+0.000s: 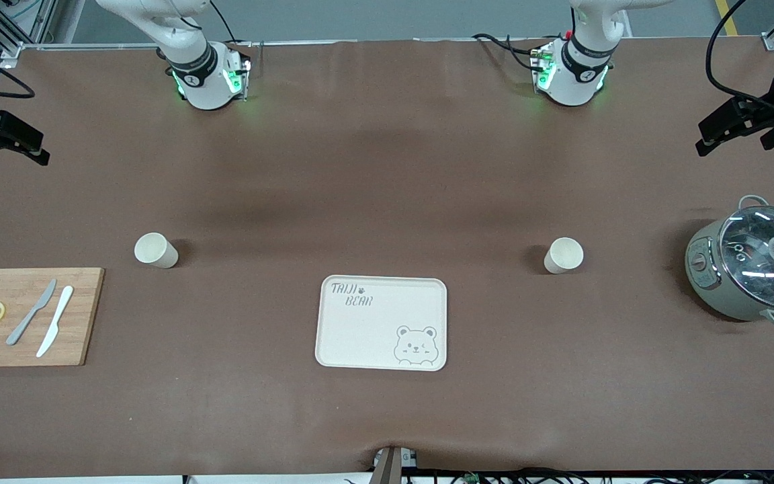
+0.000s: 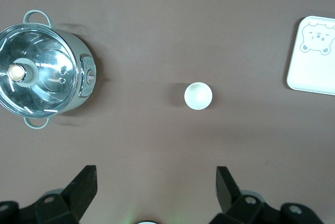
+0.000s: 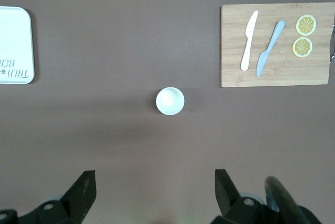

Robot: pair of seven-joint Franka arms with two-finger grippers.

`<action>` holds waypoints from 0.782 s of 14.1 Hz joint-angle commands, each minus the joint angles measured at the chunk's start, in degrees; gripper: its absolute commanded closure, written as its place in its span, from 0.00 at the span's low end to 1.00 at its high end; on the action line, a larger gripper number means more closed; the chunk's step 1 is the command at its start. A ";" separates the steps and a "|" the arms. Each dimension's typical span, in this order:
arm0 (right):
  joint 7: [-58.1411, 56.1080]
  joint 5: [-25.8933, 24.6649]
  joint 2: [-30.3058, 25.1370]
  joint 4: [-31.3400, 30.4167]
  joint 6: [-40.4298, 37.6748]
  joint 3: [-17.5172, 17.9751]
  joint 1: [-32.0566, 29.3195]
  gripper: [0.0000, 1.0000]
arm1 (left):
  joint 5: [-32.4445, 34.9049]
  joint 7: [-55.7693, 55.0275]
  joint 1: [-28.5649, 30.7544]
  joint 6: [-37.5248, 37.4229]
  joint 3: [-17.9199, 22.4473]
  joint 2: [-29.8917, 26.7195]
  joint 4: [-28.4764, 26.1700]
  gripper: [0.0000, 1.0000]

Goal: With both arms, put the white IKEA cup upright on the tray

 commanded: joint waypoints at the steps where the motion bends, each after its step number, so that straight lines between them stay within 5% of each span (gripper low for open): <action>1: -0.62 -0.74 0.13 0.47 -0.07 0.60 -1.04 0.00 | -0.19 -0.76 0.36 -1.08 -0.35 0.10 1.09 0.00; 11: -0.53 -0.03 2.76 1.97 0.54 0.69 -1.04 0.00 | 1.30 -0.75 0.62 -1.34 0.09 1.15 -0.23 0.00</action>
